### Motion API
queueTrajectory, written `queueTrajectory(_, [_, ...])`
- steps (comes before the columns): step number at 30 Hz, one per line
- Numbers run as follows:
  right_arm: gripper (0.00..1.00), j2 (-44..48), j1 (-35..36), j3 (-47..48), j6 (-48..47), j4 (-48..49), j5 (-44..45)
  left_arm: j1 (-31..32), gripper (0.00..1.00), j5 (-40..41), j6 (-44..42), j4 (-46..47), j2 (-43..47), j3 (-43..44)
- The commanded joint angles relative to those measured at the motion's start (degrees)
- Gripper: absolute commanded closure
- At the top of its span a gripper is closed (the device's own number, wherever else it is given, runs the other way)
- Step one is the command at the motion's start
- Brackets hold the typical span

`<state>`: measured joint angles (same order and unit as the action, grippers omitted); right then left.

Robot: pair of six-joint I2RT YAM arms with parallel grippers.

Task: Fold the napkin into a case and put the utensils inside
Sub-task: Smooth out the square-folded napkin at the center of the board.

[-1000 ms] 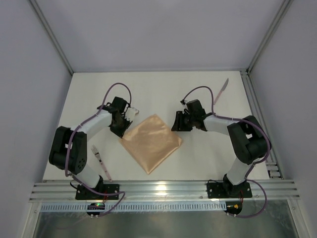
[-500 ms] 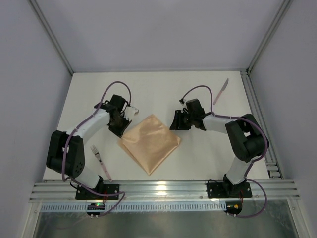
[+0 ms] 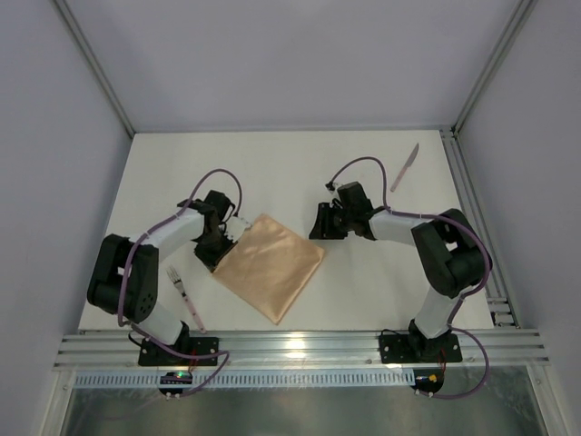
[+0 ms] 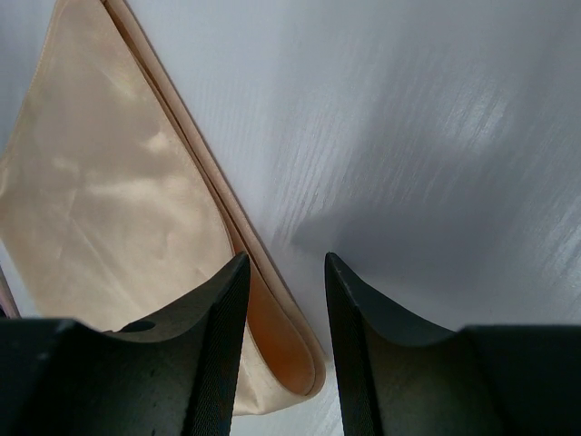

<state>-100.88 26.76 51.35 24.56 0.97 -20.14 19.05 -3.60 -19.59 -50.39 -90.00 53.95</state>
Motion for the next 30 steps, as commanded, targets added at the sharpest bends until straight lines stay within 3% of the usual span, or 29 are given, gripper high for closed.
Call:
queueTrajectory(1, [0.57,1.3,0.7,1.7,-0.7,-0.5,2.1,-0.1,1.0,3.1,-0.2,4.8,-1.1,0.4])
queueTrajectory(8, [0.56,7.8,2.1,0.7,-3.9,-3.8,7.2,-0.1,0.96,2.9,-0.6,5.2,-1.5,-0.8])
queueTrajectory(9, [0.56,8.8,2.5,0.5,-4.4,-4.0,8.0,-0.1,0.89,3.1,-0.7,5.2,-1.3,-1.0])
queueTrajectory(15, [0.57,15.4,7.8,-1.0,-7.9,-5.5,14.0,-0.1,0.67,6.6,0.6,3.8,1.0,-0.3])
queueTrajectory(19, [0.71,17.4,9.9,-3.3,-8.0,-5.5,12.2,-0.1,0.59,5.5,1.6,1.9,5.1,2.0])
queueTrajectory(21, [0.85,16.8,9.9,-4.4,-7.2,-5.5,10.6,-0.1,0.58,3.8,1.6,0.9,7.2,3.0])
queueTrajectory(24, [0.96,15.8,9.9,-5.7,-6.3,-5.3,10.1,0.0,0.57,0.6,1.2,0.6,10.1,3.1])
queueTrajectory(26, [0.96,14.9,9.8,-6.5,-5.3,-5.0,9.9,0.0,0.59,-0.5,1.6,1.4,11.2,2.6])
queueTrajectory(30, [0.96,13.2,9.7,-7.4,-4.1,-4.3,9.4,2.0,0.71,0.7,1.8,3.2,9.4,0.4])
